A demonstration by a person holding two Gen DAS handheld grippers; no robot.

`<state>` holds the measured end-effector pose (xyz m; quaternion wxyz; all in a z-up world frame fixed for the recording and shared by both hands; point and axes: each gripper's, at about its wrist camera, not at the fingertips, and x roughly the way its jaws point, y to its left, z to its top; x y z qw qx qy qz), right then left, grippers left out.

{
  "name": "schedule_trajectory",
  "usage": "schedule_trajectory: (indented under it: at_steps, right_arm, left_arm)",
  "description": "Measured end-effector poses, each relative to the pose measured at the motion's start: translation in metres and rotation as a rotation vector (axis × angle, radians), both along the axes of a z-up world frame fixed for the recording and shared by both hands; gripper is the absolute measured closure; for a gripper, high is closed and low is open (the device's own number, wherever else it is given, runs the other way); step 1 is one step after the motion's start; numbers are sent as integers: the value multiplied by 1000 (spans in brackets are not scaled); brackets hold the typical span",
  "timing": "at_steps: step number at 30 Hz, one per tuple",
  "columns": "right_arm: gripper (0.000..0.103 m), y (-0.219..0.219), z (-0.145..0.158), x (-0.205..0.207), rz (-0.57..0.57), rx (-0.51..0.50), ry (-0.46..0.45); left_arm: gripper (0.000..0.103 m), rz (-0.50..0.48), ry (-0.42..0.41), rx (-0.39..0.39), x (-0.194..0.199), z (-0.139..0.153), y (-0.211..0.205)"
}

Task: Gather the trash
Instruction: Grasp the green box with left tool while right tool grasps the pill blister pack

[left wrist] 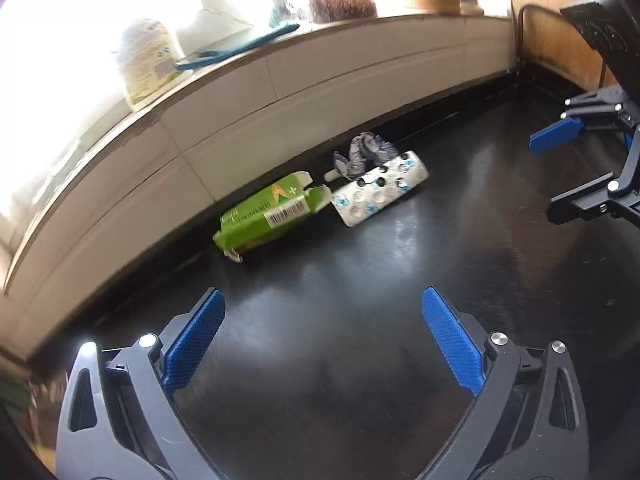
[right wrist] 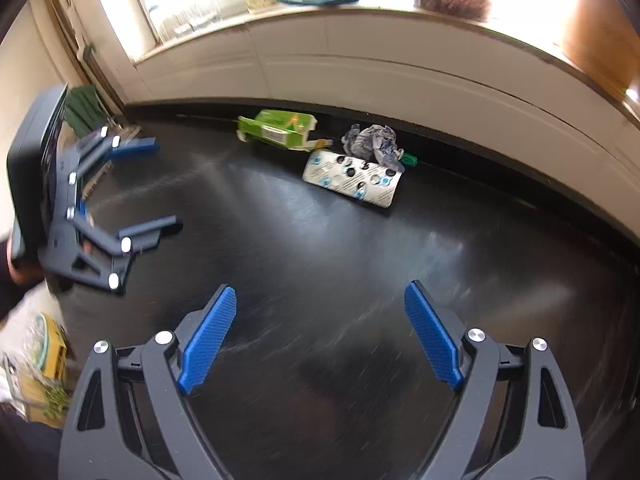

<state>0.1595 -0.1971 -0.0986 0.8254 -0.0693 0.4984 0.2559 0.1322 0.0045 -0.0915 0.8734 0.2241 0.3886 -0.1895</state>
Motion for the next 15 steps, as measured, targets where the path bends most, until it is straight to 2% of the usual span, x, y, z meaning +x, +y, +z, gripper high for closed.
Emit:
schedule_trajectory:
  at_steps: [7, 13, 15]
  right_arm:
    - [20, 5, -39, 73, 103, -33, 45]
    - [21, 15, -73, 121, 205, -69, 80]
    - [22, 19, -76, 128, 240, -76, 60]
  left_arm:
    - [7, -87, 30, 72, 71, -26, 4]
    - [7, -151, 68, 99, 110, -50, 13]
    - [7, -181, 75, 103, 117, -56, 14]
